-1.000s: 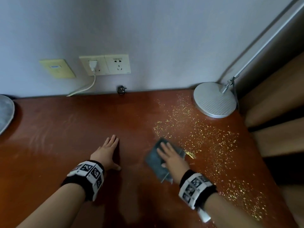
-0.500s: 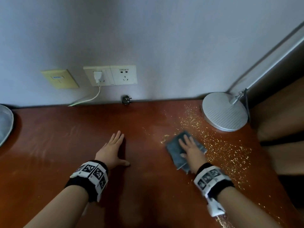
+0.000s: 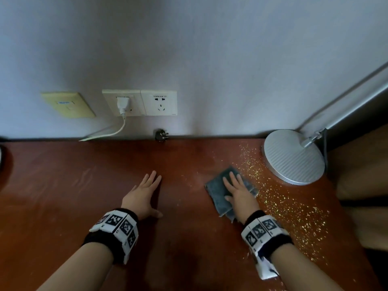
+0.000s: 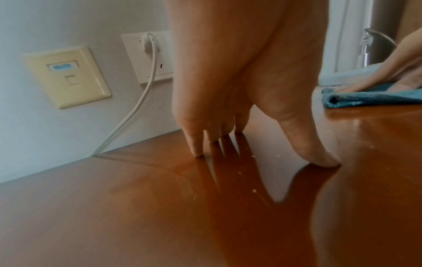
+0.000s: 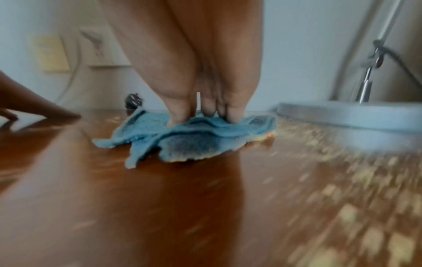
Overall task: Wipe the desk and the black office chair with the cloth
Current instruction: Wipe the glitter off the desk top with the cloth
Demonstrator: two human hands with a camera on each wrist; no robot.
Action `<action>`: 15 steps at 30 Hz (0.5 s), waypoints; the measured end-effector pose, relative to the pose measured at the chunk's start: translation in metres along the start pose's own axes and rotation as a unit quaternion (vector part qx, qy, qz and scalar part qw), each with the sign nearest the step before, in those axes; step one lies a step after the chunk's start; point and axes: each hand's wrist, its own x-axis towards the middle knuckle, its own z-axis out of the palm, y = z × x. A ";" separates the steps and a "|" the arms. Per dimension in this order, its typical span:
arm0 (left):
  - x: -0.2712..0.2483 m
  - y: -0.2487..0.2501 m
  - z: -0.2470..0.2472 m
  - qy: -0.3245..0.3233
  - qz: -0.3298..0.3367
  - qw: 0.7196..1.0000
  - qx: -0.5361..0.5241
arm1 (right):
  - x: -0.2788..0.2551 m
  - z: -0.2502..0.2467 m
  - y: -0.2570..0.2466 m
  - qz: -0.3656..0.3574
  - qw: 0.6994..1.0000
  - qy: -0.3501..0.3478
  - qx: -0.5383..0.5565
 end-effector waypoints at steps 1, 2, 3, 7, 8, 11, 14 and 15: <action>0.001 0.001 -0.001 0.001 0.001 1.000 0.003 | 0.003 -0.002 0.003 0.032 0.999 -0.011 -0.011; 0.003 0.002 -0.001 0.002 0.000 1.000 0.004 | 0.002 -0.007 -0.006 0.051 0.998 -0.020 -0.004; 0.004 0.003 -0.002 0.003 -0.001 1.000 0.002 | 0.001 0.001 -0.021 0.009 0.999 0.019 -0.033; 0.007 -0.001 -0.001 0.026 -0.027 0.999 -0.011 | -0.019 0.040 -0.099 -0.205 0.978 -0.013 -0.047; 0.007 -0.004 0.000 0.032 -0.038 0.999 -0.009 | -0.017 0.036 -0.103 -0.200 0.978 -0.055 -0.030; 0.003 -0.011 -0.001 0.026 -0.048 0.998 -0.007 | 0.019 0.014 -0.077 -0.138 0.989 -0.052 -0.017; 0.002 -0.013 -0.006 0.022 -0.038 0.999 -0.012 | 0.055 -0.018 -0.040 -0.010 0.998 -0.066 -0.021; 0.003 -0.013 -0.008 0.023 -0.035 0.999 -0.011 | 0.058 -0.021 -0.038 0.012 0.997 -0.074 -0.031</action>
